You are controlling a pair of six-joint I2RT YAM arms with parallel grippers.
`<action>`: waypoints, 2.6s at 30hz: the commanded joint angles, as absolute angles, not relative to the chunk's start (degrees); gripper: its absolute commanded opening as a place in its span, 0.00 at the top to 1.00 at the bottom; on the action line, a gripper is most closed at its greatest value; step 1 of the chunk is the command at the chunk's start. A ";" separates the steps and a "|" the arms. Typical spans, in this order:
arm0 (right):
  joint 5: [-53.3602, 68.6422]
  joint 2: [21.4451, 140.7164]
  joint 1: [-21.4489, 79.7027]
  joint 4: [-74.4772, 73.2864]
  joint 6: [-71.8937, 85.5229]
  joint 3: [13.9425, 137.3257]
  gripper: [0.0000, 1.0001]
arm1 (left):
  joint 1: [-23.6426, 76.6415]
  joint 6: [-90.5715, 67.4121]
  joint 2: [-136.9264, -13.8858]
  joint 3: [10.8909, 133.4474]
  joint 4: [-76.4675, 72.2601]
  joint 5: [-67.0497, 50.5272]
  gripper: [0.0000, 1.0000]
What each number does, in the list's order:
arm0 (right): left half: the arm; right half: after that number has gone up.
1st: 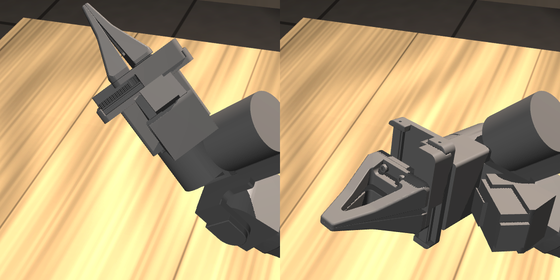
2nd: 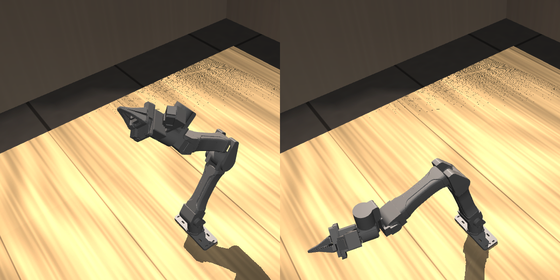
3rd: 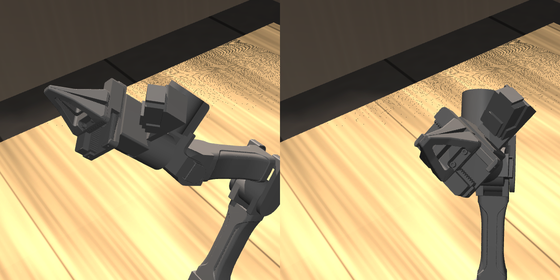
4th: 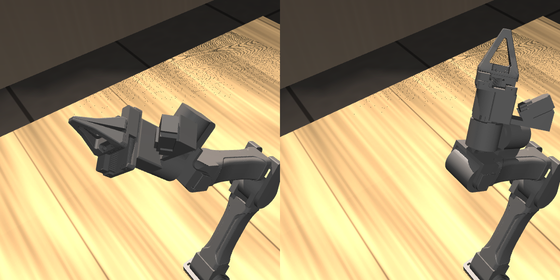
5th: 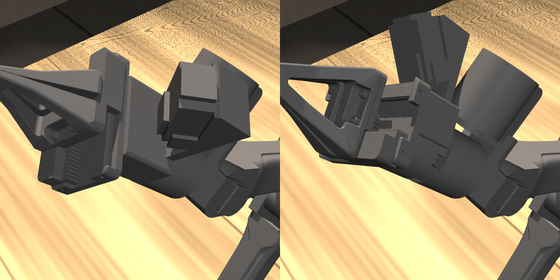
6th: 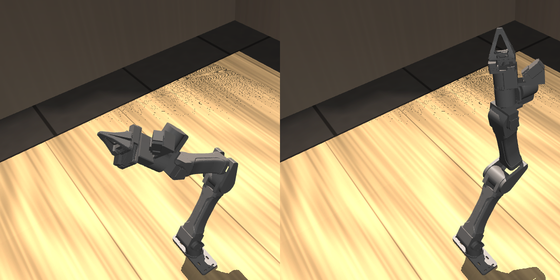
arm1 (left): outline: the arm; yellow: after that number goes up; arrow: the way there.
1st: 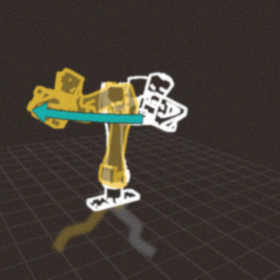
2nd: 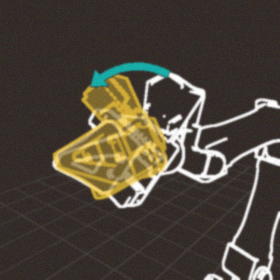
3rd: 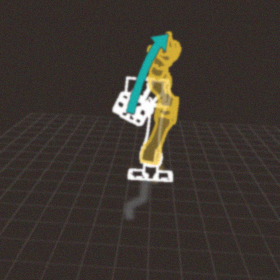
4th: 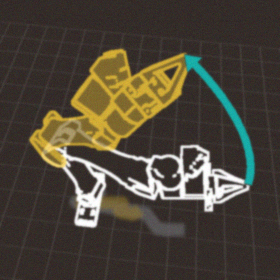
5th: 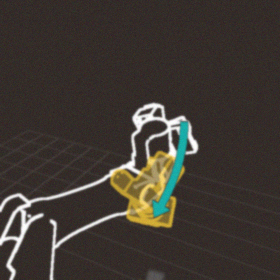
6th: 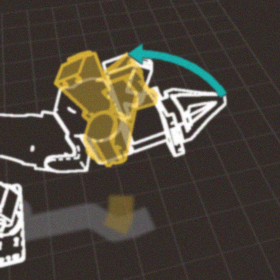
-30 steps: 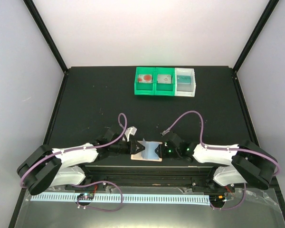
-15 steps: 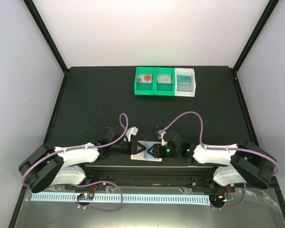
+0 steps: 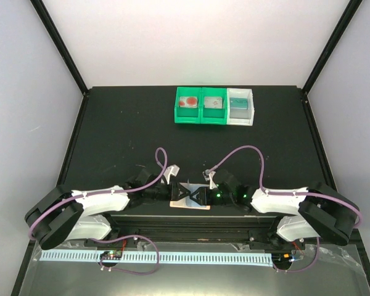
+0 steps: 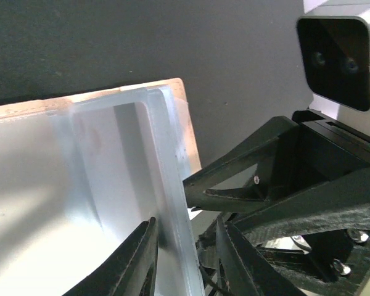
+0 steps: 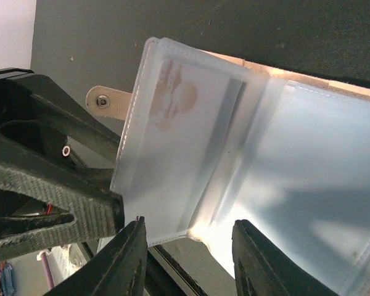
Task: Take the credit cards out of the card holder
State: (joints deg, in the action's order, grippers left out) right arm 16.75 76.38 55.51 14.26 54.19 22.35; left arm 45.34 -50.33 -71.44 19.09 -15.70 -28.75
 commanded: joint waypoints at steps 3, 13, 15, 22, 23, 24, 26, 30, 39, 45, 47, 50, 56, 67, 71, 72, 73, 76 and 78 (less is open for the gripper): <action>18.16 76.33 55.37 18.11 54.62 20.80 0.53 | 45.59 -49.18 -71.42 20.33 -14.38 -26.06 0.70; 20.06 77.62 55.37 21.73 54.54 20.77 0.52 | 45.60 -50.41 -72.78 20.92 -17.49 -27.91 0.77; 20.52 78.31 55.37 22.49 54.64 20.74 0.50 | 45.61 -50.74 -72.62 20.84 -17.66 -27.94 0.75; 21.58 79.40 55.33 24.23 54.84 20.74 0.43 | 45.59 -51.04 -73.04 20.67 -19.05 -28.27 0.66; 21.62 79.52 55.37 24.21 54.74 20.82 0.43 | 45.56 -51.14 -73.04 20.66 -19.26 -28.34 0.66; 21.64 79.65 55.37 24.25 54.82 20.83 0.44 | 45.56 -51.27 -73.04 20.70 -19.45 -28.47 0.65; 21.70 79.71 55.36 24.37 54.81 20.83 0.45 | 45.60 -51.35 -74.20 20.83 -19.68 -28.53 0.65; 21.80 79.56 55.37 24.52 54.90 20.99 0.44 | 45.60 -51.21 -74.86 21.07 -19.69 -28.73 0.66; 21.88 79.80 55.67 24.85 55.13 21.42 0.40 | 45.60 -51.06 -75.02 21.01 -19.50 -28.71 0.66; 21.89 79.89 56.05 25.03 55.11 21.62 0.36 | 45.61 -51.15 -74.48 21.03 -19.19 -28.65 0.66; 21.84 79.97 56.07 25.05 55.10 21.70 0.36 | 45.61 -51.16 -74.36 21.09 -19.14 -28.53 0.65; 21.33 80.35 56.04 24.77 55.22 21.71 0.39 | 45.59 -51.15 -74.27 21.02 -19.04 -28.55 0.65; 19.22 81.21 56.08 21.33 55.30 22.06 0.54 | 45.58 -50.87 -73.74 20.99 -18.09 -28.16 0.60; 16.91 79.25 56.08 17.49 54.98 21.84 0.56 | 45.54 -47.30 -69.28 21.84 -9.46 -22.77 0.54; 15.66 77.84 56.14 15.13 54.71 21.68 0.56 | 45.53 -45.81 -66.96 21.97 -5.86 -19.92 0.56; 15.20 77.41 56.08 14.60 54.60 21.56 0.56 | 45.53 -45.64 -66.52 21.90 -5.40 -19.60 0.57; 14.78 76.89 56.12 13.69 54.52 21.47 0.56 | 45.55 -45.48 -66.18 21.82 -5.09 -19.34 0.59; 13.19 75.25 56.10 11.29 54.00 21.70 0.56 | 45.53 -45.03 -65.53 21.81 -3.95 -18.45 0.62; 11.77 73.94 56.08 9.41 53.68 21.93 0.58 | 45.53 -44.77 -65.34 21.88 -3.16 -17.72 0.63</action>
State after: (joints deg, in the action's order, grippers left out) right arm 15.88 76.73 55.90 13.37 55.22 21.12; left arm 45.41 -46.59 -66.39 19.75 -6.20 -20.49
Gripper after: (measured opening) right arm 0.435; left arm 0.382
